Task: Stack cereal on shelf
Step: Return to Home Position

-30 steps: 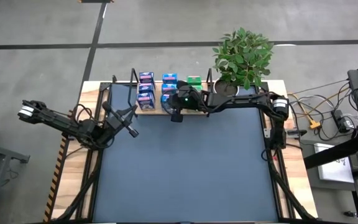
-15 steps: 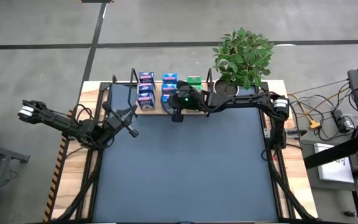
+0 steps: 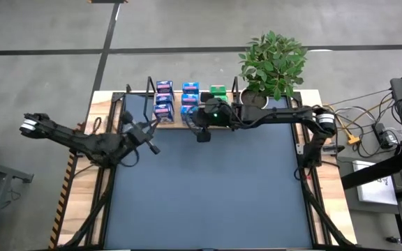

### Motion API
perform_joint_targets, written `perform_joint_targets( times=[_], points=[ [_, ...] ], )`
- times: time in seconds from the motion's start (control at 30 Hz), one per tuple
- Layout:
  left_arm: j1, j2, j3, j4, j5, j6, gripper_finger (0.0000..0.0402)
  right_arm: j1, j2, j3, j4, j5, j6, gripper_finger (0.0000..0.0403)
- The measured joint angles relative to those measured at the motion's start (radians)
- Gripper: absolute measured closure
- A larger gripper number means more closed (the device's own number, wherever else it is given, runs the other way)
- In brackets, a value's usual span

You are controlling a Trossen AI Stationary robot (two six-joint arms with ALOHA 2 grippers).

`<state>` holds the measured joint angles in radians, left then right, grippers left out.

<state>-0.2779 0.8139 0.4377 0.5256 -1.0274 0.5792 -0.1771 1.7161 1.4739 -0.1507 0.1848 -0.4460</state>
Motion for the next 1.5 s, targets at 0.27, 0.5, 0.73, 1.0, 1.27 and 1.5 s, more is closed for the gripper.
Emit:
perform_joint_targets(
  times=[0.27, 0.5, 0.73, 1.0, 1.27, 1.5],
  points=[
    [0.185, 0.062, 0.367, -1.021, 0.366, -0.383, 0.0402, 0.077, -0.060, -0.004, -0.181, -0.001, 0.069, 0.0392],
    [0.322, 0.089, 0.459, -1.181, 0.470, -0.320, 0.0402, 0.136, -0.062, -0.014, -0.331, 0.000, 0.146, 0.0392],
    [0.353, 0.060, 0.457, -1.193, 0.523, -0.327, 0.0402, 0.182, -0.069, -0.078, -0.368, 0.000, 0.184, 0.0392],
    [0.349, -0.015, 0.418, -1.198, 0.736, -0.402, 0.0402, 0.186, -0.132, -0.238, -0.252, -0.001, 0.188, 0.0392],
    [0.348, -0.166, 0.242, -1.007, 0.906, -0.509, 0.0402, 0.186, -0.286, -0.466, -0.071, -0.050, 0.205, 0.0392],
    [0.344, -0.278, 0.096, -0.862, 0.916, -0.556, 0.0402, 0.186, -0.493, -0.675, 0.054, -0.065, 0.240, 0.0392]
  ],
)
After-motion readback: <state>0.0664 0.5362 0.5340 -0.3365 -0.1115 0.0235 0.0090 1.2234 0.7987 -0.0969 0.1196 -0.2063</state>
